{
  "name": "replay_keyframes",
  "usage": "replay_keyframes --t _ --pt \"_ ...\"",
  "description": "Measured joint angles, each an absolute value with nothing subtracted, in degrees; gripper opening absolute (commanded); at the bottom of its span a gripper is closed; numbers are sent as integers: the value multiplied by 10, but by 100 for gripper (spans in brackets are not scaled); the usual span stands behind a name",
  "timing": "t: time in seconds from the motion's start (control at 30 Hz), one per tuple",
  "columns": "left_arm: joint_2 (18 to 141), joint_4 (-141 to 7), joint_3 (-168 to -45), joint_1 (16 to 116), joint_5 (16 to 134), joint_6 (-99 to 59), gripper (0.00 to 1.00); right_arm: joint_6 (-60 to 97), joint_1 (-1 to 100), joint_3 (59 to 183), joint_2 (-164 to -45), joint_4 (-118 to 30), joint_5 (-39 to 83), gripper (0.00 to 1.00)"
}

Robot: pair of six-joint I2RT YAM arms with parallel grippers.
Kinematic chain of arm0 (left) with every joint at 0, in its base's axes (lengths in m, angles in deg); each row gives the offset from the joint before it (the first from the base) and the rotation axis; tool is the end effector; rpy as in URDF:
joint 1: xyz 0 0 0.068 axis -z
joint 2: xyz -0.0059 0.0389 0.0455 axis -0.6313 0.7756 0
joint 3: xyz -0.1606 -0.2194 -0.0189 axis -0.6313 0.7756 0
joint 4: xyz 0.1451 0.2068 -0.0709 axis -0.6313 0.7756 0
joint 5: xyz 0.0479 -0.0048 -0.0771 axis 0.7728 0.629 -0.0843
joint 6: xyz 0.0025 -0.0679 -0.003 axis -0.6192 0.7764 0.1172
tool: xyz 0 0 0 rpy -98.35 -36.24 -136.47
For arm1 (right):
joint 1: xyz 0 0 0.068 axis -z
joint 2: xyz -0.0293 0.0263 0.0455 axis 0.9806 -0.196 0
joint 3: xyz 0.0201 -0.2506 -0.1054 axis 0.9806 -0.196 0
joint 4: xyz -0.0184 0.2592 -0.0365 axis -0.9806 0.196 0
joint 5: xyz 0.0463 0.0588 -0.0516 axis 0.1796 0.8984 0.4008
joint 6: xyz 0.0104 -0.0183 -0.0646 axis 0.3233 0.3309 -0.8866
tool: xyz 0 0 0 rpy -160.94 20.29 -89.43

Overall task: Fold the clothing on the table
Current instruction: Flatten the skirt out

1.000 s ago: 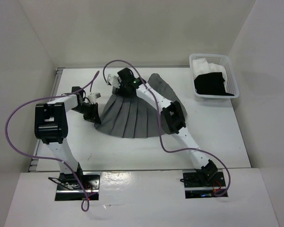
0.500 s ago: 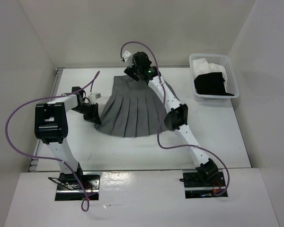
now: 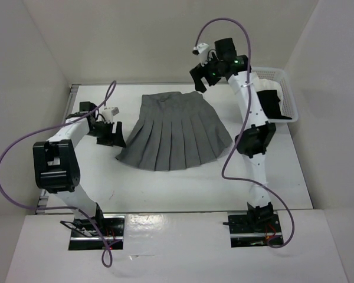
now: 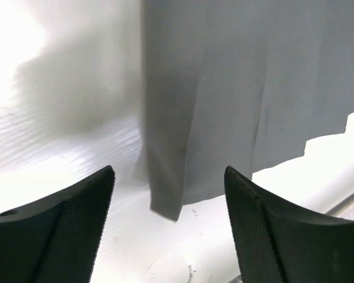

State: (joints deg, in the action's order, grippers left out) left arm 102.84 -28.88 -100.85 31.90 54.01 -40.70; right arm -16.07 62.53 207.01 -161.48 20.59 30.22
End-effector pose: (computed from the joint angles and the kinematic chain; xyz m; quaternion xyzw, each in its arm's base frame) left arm 0.3467 0.0171 0.1821 0.0631 0.9489 -0.2190 0.2183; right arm 0.4880 0.1568 0.3597 -0.3882 0.8172 0.0827 0.4178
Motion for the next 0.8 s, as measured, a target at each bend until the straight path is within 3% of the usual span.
replay_keyframes --t 0.13,0.33,0.4,0.53,0.63,0.8 --pt "996 -294 -1017 314 555 -404 94 -185 675 1822 -1506 232 412 93" --pt "1029 -316 -1092 328 568 -396 93 -210 715 1525 -1479 251 541 91" --pt "1056 -329 -1125 342 570 -389 86 -200 714 1464 -1479 240 556 91" --pt "1113 -349 -1174 373 573 -376 71 -167 707 1422 -1472 186 559 91" --pt "1146 -369 -1194 390 575 -370 65 -155 705 1422 -1455 154 557 91" --pt "1172 -402 -1199 407 587 -357 67 -144 702 1422 -1428 130 551 91"
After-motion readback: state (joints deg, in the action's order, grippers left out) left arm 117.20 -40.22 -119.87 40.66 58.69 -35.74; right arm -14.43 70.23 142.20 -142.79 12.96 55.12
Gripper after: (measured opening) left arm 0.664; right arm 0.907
